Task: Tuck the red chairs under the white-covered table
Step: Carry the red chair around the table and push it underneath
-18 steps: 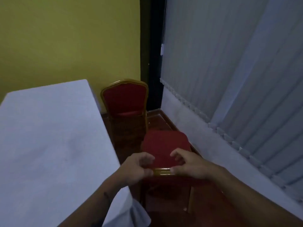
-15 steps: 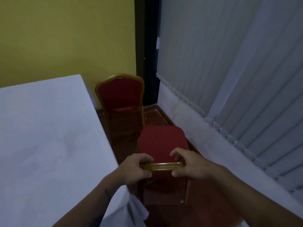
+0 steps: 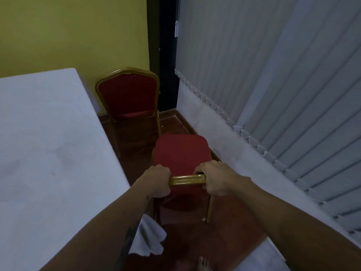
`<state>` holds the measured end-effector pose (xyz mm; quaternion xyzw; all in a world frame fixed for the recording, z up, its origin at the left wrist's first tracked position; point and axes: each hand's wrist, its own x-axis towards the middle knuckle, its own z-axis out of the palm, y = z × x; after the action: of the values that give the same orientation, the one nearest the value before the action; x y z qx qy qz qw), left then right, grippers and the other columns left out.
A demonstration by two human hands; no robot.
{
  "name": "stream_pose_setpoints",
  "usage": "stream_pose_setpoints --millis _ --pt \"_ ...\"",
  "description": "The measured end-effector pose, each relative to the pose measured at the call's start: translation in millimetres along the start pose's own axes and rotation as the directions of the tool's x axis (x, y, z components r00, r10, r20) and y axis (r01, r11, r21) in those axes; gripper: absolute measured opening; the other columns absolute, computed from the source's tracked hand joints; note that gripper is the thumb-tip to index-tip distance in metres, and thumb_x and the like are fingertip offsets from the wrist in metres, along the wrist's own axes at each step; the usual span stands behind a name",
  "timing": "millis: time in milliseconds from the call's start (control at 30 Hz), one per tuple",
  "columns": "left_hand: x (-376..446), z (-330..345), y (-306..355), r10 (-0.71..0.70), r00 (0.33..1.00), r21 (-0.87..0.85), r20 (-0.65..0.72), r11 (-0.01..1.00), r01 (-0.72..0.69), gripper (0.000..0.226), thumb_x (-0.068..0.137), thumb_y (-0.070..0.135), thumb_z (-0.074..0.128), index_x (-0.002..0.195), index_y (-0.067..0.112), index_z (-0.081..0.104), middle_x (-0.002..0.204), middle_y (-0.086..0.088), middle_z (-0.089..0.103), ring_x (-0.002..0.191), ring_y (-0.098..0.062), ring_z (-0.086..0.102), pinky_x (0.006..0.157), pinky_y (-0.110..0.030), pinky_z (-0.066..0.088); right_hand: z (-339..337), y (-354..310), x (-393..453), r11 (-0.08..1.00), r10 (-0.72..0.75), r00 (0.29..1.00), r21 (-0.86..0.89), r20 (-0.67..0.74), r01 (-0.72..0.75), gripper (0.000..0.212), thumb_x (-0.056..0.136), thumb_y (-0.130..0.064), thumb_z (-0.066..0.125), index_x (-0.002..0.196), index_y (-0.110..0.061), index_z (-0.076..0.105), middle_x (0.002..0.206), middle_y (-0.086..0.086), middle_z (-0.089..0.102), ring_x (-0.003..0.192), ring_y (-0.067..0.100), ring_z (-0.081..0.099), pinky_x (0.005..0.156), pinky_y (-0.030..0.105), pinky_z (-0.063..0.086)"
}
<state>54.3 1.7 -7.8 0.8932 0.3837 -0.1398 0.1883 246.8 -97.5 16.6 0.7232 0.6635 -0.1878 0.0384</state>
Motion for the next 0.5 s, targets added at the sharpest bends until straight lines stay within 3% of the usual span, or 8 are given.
stream_pose_setpoints --millis 167,300,500 --pt "4.5 -2.6 10.9 -0.021 0.999 0.052 -0.025 0.998 0.022 0.031 0.083 0.020 0.059 0.112 0.010 0.063 0.118 -0.014 0.063 0.104 -0.033 0.065 0.081 -0.036 0.050 -3.8 6.4 5.0 0.991 -0.076 0.996 -0.111 -0.053 0.070 0.038 0.069 -0.019 0.065 0.104 -0.032 0.071 0.096 -0.008 0.073 0.089 0.020 0.067 0.079 0.042 0.056" --pt "6.5 -3.7 22.5 -0.043 0.999 0.071 -0.016 0.997 0.044 0.031 0.083 0.022 0.058 0.110 0.010 0.063 0.117 -0.013 0.063 0.104 -0.033 0.065 0.084 -0.038 0.052 -8.4 17.3 6.3 0.984 -0.095 0.993 -0.155 -0.076 0.083 0.031 0.072 -0.022 0.066 0.100 -0.033 0.070 0.093 -0.009 0.072 0.090 0.019 0.065 0.081 0.038 0.049" --pt "14.5 0.0 66.6 -0.058 0.998 0.036 0.017 0.998 0.058 0.033 0.083 0.023 0.058 0.112 0.010 0.066 0.113 -0.011 0.066 0.103 -0.032 0.065 0.085 -0.039 0.056 -15.7 66.0 -1.5 0.974 0.028 0.990 -0.218 -0.141 -0.059 0.040 0.076 -0.052 0.072 0.111 -0.033 0.064 0.106 -0.008 0.059 0.103 0.019 0.054 0.094 0.041 0.039"
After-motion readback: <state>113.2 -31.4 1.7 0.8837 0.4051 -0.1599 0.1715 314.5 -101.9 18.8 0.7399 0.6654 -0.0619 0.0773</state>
